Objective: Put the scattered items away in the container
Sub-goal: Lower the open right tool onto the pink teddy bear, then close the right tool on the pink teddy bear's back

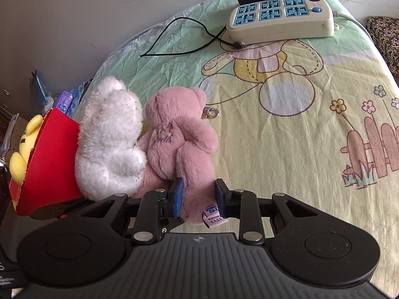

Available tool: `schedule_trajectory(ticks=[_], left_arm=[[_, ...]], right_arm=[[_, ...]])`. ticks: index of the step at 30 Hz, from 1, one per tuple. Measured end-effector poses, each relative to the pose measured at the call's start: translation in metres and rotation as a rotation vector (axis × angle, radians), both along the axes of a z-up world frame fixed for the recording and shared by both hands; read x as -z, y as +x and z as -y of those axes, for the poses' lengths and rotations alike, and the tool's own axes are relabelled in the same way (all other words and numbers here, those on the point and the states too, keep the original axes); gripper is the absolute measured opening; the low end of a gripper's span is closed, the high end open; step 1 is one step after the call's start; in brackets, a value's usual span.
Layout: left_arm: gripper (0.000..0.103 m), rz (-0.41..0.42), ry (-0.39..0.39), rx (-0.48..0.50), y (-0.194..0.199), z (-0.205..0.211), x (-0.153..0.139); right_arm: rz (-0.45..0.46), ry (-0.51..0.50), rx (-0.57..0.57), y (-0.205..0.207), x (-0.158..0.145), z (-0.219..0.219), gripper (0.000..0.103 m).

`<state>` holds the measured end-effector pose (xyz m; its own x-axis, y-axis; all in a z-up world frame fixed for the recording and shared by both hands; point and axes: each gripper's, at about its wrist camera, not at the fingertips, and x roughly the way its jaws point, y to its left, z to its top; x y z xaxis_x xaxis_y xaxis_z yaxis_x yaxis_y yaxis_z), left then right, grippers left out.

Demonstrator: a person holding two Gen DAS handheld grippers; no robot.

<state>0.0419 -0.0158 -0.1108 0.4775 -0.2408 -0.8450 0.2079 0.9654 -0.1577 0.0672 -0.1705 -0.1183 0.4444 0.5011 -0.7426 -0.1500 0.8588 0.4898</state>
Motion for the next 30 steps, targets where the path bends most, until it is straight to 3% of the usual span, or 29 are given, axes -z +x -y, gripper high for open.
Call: schedule_trajectory(ticks=[2,16,21,25,30], left_arm=[[0.050,-0.015,-0.020,0.030,-0.005,0.002,-0.002],[0.051,-0.077,-0.088,0.414,-0.082,0.012,-0.032],[0.053,-0.128,-0.050,0.542,-0.104,0.020,-0.022],[0.057,-0.105,-0.025,0.551,-0.104,0.016,-0.025],[0.075,-0.026,-0.075,0.469,-0.084,0.008,-0.036]], right_arm=[[0.009,-0.008,0.000,-0.006,-0.005,0.004,0.028],[-0.045,-0.026,0.027,-0.092,-0.012,0.034,0.026],[-0.094,-0.050,0.003,-0.119,-0.004,0.035,0.025],[-0.111,-0.046,-0.006,-0.130,-0.003,0.037,0.029],[-0.057,0.025,0.079,-0.125,-0.018,0.052,0.031]])
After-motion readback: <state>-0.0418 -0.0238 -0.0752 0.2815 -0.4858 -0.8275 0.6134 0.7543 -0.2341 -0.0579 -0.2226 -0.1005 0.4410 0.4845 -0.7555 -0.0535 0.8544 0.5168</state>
